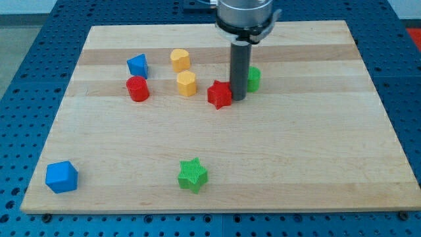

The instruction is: Push the green star towards the yellow hexagon

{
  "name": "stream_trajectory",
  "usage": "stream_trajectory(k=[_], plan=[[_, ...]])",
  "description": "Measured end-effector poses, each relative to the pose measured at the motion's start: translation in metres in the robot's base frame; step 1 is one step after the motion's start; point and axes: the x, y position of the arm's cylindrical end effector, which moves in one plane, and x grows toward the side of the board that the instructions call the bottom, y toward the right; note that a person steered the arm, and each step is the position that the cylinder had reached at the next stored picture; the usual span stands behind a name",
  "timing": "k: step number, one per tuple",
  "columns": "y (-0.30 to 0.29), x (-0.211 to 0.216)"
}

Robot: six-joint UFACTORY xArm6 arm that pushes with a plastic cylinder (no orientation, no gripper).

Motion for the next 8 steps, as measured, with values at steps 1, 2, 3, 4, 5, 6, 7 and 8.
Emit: stream_trajectory(k=[1,2,3,4,5,6,7,8], plan=[[-0.006,0.000],[0.052,0.029],[0.095,0.086],[0.102,0.141],[0.067,0.193],[0.019,0.207],[-0.010,0.207],[-0.042,0.207]])
